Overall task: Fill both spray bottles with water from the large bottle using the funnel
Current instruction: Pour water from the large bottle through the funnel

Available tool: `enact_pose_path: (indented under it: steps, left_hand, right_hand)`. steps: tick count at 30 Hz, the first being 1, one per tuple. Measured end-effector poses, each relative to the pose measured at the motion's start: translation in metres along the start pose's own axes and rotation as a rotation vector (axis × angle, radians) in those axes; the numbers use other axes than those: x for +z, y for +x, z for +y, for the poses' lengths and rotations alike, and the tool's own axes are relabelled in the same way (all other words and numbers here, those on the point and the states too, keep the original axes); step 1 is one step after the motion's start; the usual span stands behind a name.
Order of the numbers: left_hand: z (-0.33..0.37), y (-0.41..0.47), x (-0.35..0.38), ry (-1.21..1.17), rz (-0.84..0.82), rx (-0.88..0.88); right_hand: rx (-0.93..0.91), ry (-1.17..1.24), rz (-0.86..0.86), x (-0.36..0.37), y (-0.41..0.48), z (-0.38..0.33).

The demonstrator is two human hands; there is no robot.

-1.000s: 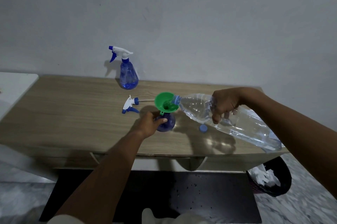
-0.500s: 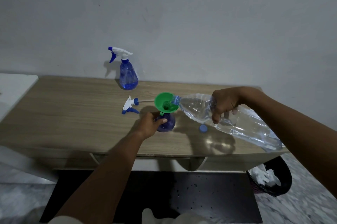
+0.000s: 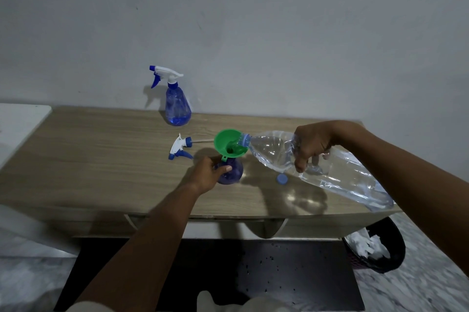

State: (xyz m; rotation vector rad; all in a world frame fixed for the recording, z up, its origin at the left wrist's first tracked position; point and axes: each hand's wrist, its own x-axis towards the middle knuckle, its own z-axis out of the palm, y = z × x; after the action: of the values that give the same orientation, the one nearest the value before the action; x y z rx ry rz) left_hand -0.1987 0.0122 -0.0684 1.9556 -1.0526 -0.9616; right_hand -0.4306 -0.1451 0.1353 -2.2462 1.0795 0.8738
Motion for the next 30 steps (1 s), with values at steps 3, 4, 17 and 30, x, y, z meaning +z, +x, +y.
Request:
enact_pose_path:
  steps: [3,4,17,30]
  left_hand:
    - [0.013,-0.008,-0.001,-0.039,-0.010,0.027]
    - [0.014,-0.009,0.000,-0.057,-0.013,0.035]
    - [-0.005,0.004,0.003,-0.029,-0.007,0.047]
    - [0.006,-0.005,0.000,-0.041,-0.007,0.074]
  right_hand:
    - [0.000,0.000,0.006,0.000,0.001,0.000]
    - [0.000,0.001,0.006,0.000,0.001,0.000]
    - [0.015,-0.001,-0.014,-0.003,0.000,0.000]
    - [0.025,-0.003,-0.022,-0.001,-0.001,0.002]
